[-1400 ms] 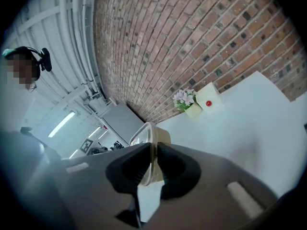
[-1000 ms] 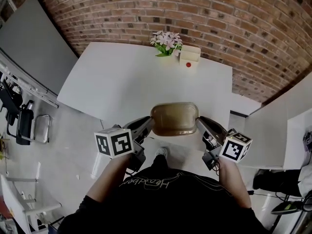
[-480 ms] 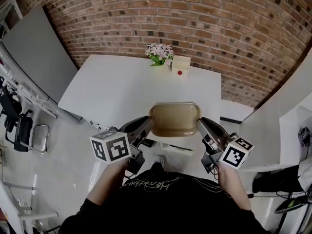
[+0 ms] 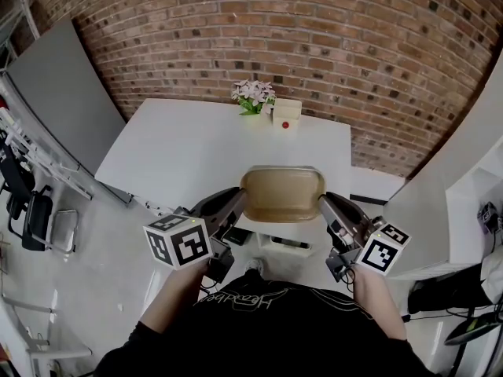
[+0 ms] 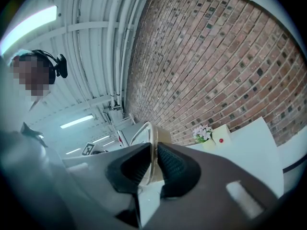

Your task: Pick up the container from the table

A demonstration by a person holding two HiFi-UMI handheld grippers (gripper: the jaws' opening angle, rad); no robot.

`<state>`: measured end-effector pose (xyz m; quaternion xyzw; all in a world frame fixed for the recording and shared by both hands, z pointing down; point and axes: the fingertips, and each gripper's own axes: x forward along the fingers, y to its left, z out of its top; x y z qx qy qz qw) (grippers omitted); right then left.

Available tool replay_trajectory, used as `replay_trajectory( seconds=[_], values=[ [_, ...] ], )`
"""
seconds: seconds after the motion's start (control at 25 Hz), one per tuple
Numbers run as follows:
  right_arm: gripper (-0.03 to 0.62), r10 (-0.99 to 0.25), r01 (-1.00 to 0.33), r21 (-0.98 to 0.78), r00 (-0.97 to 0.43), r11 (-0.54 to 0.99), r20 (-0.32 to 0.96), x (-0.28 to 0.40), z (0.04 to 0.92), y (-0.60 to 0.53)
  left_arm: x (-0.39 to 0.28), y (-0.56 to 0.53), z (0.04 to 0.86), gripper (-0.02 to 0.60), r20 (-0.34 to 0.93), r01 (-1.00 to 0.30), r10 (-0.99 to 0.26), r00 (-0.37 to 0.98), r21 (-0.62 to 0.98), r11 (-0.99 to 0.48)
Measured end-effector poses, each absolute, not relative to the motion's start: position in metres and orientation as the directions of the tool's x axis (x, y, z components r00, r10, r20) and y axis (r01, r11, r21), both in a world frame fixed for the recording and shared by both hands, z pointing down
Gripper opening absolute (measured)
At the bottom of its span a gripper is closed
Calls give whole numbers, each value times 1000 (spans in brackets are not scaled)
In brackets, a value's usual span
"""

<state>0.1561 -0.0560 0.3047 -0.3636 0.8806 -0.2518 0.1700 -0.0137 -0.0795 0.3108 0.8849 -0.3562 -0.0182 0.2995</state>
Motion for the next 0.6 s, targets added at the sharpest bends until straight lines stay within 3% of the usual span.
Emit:
replay_trajectory(
  seconds=[0.6],
  values=[
    [48,-726,-550,-577,-679,604,-112,166,308,-52,-4,-75,315,48,204,-623,-632,748,545,-561]
  ],
)
